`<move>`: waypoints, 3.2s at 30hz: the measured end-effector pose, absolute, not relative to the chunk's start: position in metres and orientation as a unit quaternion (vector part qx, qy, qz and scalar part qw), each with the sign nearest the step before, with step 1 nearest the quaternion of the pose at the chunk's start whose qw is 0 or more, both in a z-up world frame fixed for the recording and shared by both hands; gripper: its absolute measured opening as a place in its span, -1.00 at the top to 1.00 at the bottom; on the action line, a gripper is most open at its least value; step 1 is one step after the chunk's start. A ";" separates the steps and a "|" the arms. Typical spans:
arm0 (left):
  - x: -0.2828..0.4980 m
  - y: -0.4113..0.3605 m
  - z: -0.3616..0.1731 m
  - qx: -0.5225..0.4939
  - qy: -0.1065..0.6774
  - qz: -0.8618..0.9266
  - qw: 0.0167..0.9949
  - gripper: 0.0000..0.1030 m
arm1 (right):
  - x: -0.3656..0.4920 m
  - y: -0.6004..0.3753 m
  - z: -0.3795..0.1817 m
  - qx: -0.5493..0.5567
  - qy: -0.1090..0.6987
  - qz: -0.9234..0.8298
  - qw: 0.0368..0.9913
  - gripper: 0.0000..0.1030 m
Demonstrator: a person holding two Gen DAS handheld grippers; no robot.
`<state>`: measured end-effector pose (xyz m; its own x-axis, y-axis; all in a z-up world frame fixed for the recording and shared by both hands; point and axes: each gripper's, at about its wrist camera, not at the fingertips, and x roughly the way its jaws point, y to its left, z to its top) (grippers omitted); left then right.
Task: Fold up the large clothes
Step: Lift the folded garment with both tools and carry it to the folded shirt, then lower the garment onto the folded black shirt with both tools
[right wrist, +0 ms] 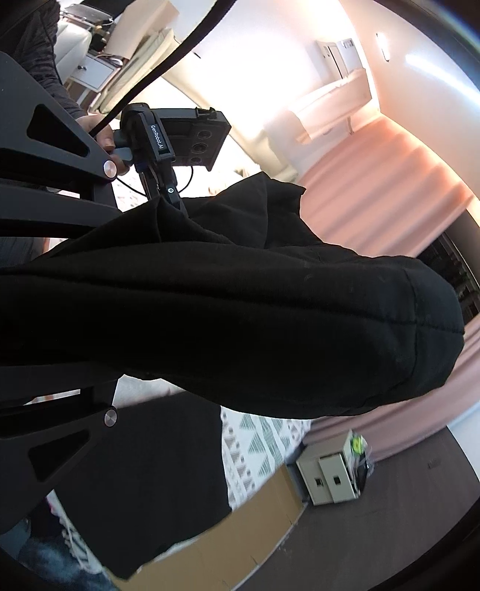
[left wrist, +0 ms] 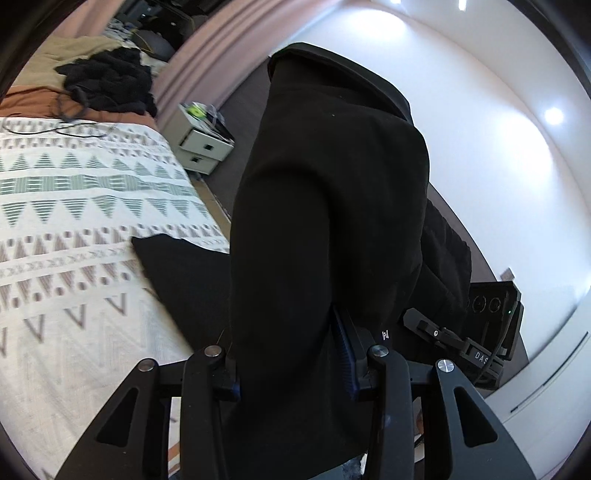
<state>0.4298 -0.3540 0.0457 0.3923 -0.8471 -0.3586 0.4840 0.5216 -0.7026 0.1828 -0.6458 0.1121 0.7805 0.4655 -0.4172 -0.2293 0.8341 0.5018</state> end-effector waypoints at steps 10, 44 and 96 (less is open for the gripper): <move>0.456 -0.429 0.039 -0.242 0.383 -0.468 0.758 0.23 | 0.164 -0.680 0.136 0.216 0.280 0.134 0.926 0.72; 0.579 -0.471 -0.153 -0.273 0.562 -0.352 0.696 0.23 | 0.351 -0.635 0.117 0.190 0.477 -0.018 0.858 -0.61; 0.584 -0.448 -0.132 -0.231 0.543 -0.352 0.727 -0.35 | 0.131 -0.650 0.011 0.438 0.326 -0.144 0.825 -0.99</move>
